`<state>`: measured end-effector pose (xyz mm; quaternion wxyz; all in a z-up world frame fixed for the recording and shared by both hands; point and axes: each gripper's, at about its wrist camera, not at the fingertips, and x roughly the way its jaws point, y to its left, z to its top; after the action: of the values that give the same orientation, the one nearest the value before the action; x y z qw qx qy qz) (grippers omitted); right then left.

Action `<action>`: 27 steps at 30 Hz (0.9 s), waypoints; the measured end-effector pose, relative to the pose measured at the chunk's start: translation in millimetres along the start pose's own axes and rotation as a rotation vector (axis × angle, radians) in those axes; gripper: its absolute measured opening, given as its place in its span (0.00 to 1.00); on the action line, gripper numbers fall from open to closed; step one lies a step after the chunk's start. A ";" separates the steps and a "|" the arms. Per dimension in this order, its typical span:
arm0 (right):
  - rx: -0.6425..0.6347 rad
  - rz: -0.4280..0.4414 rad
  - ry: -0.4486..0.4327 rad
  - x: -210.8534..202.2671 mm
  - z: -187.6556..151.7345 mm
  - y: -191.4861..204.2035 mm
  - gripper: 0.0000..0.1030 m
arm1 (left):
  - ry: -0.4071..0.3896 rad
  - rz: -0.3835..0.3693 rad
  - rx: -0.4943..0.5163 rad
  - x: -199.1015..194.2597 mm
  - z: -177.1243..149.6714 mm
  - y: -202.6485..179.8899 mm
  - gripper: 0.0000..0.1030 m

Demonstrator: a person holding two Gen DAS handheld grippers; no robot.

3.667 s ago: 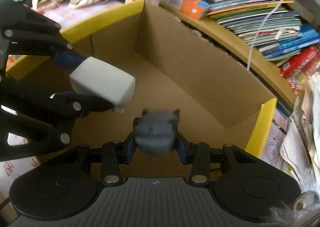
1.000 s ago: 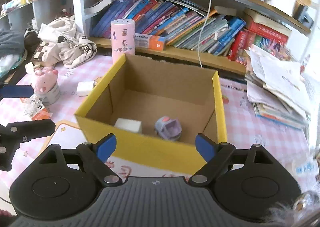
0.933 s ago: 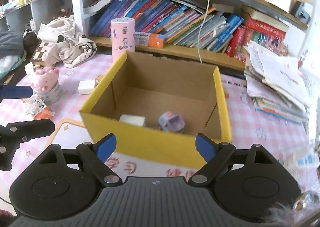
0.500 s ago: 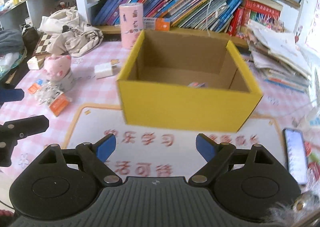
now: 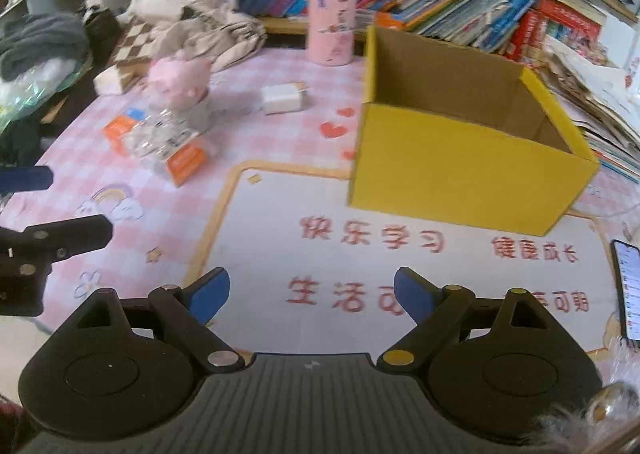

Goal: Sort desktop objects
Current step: 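Move both tools toward the white plug charger and pearl ribbon bag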

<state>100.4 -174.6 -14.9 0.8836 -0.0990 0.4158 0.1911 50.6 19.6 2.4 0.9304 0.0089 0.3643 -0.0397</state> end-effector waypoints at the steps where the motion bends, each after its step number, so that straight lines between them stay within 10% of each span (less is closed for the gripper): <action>1: -0.008 0.005 0.002 0.7 0.0 3.9 0.87 | 0.001 0.002 0.000 -0.5 -0.8 1.4 0.92; 27: -0.081 0.028 0.022 12.2 11.0 40.1 0.89 | 0.008 0.021 -0.022 1.1 -5.8 27.7 0.96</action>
<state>98.3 -131.4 -17.9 0.8716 -0.1308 0.4186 0.2191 49.7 47.4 -2.9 0.9293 0.0027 0.3684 -0.0259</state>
